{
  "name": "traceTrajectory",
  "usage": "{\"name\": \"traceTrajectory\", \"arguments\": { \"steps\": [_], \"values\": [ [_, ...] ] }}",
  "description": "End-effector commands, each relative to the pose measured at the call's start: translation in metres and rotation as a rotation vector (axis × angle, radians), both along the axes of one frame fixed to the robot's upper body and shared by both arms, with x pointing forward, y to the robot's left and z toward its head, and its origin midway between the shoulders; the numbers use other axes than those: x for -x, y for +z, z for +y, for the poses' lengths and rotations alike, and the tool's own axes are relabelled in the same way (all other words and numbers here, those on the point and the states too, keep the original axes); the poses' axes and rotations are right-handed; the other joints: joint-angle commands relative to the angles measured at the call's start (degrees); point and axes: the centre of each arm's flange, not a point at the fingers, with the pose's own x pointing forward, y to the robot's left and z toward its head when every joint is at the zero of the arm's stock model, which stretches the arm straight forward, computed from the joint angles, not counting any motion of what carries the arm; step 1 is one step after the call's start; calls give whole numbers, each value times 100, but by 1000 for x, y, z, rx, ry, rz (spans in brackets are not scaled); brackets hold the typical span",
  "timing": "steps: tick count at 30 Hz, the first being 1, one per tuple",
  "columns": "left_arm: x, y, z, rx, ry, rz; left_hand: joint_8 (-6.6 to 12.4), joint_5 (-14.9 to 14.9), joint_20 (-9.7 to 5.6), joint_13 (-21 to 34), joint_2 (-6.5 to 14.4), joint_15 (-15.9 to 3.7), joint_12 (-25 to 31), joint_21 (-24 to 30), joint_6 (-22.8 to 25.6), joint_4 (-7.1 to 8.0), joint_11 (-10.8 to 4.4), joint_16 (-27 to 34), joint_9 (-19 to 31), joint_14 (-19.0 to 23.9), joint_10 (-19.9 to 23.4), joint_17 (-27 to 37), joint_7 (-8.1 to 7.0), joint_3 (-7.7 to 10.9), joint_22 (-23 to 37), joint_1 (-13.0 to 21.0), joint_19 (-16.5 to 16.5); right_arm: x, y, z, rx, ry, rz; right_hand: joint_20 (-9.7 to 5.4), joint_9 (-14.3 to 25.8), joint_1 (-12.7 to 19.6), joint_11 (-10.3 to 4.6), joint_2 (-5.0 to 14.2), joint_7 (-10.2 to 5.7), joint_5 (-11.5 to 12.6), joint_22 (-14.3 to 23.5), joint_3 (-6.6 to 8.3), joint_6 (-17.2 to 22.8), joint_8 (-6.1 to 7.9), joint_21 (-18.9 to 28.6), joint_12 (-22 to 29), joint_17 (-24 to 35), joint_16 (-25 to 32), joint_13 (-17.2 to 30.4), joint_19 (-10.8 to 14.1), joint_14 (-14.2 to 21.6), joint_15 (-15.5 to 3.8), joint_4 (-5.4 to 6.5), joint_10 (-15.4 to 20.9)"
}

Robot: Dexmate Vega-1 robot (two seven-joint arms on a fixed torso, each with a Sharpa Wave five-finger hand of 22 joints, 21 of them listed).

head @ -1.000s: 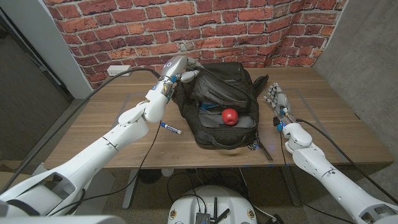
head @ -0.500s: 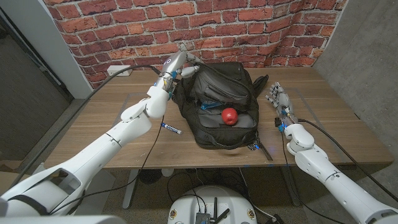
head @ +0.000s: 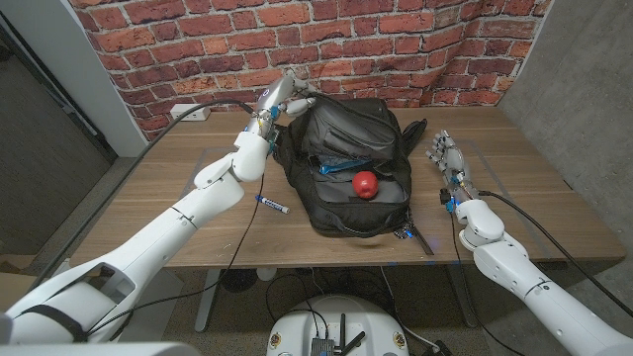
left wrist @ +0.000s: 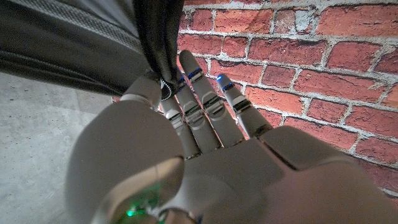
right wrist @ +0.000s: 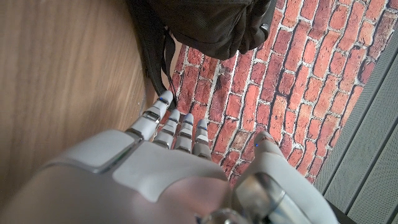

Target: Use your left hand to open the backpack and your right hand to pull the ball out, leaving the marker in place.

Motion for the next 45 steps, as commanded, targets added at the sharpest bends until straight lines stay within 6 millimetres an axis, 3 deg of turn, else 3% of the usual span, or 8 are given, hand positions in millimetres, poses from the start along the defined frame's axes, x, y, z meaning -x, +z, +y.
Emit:
{"name": "traceTrajectory", "arguments": {
  "steps": [1,27,45],
  "values": [
    [-2,2,1,88,-39,38,26,37,-818,19,42,-96,27,-11,112,25,-2,-6,17,48,34,24,114,69,25,14,59,17,-3,0,16,-28,-8,8,21,23,16,250,15,-7,9,14,69,8,27,18,31,24,14,44,27,-22,-48,71],
    [-16,18,-9,225,-121,126,12,40,-812,20,32,-96,22,-9,85,16,4,-16,23,61,15,20,150,98,24,13,88,51,-8,1,80,-105,-38,11,22,30,-4,238,38,-12,9,23,148,27,52,42,34,64,13,138,121,-43,-67,163],
    [-29,28,-19,248,-161,176,7,43,-804,21,29,-95,20,-9,79,15,5,-22,27,61,4,18,179,121,22,12,111,81,-7,15,196,-185,-50,5,22,32,-14,192,47,-15,9,17,265,54,65,69,22,91,15,228,220,-78,-95,281]
  ]
}}
